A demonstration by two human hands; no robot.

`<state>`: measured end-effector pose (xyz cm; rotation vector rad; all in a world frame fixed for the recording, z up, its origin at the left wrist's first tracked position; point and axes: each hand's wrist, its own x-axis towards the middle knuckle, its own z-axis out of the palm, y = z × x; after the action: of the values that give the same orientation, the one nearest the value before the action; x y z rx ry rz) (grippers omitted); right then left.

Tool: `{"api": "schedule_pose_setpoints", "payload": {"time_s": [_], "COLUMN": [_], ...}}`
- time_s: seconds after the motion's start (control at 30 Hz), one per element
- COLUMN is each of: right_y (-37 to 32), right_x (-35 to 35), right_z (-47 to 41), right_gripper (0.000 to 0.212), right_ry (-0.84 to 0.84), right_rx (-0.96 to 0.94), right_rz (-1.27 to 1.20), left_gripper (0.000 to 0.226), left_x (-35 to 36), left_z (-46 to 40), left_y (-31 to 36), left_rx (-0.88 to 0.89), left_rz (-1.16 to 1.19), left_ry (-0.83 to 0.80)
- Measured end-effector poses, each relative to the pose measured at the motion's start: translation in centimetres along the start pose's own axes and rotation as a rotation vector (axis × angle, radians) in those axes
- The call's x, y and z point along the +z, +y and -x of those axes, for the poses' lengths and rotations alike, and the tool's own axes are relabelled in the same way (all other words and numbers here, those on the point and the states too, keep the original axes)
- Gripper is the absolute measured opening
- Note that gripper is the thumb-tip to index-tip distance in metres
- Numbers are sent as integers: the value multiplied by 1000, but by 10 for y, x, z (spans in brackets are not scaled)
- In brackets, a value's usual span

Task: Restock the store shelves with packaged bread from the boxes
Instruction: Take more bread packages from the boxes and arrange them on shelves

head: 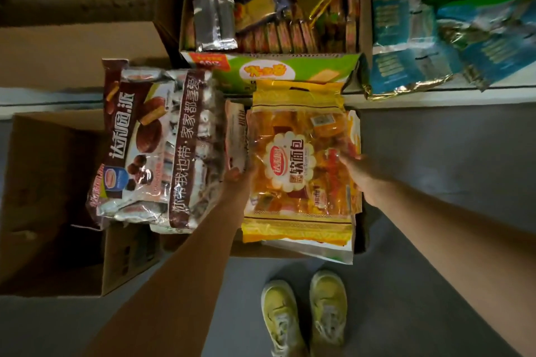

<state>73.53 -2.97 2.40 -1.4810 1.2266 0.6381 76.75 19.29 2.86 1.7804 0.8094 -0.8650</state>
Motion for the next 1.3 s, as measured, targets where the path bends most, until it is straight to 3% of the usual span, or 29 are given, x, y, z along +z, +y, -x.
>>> {"api": "schedule_pose_setpoints", "payload": {"time_s": [0.23,0.3,0.4,0.53,0.73,0.87,1.0,1.1,1.3], "right_y": [27,11,-4,-6,-9,-22,-40,-54,-81], "right_x": [7,12,17,15,3,-7,-19,-30,-52], "right_z": [-62,-37,-14,-5,34,77,126,167,253], "right_gripper": [115,112,86,126,105,78,85,67,59], "right_ry": [-31,-68,-120,-141,-256,-381,-376,-377,-391], "right_rx": [35,8,-44,-42,12,-21,-65,-119,-216], "right_rz": [-222,-251,-250,-234,-315,-344,-376,-446,-591], "left_gripper": [49,49,50,41,34,31,15,29,47], "left_x": [24,27,24,12,-5,-21,-41,-57,-91], "left_z": [-31,-32,-28,-16,25,69,113,147,219], "left_y": [9,9,10,16,24,37,66,90,131], "left_rx": [50,59,74,63,74,96,123,196,399], "left_rz": [14,27,23,53,128,149,151,111,36], "left_ry": [-16,-31,-26,-53,-77,-73,-65,-74,-20]}}
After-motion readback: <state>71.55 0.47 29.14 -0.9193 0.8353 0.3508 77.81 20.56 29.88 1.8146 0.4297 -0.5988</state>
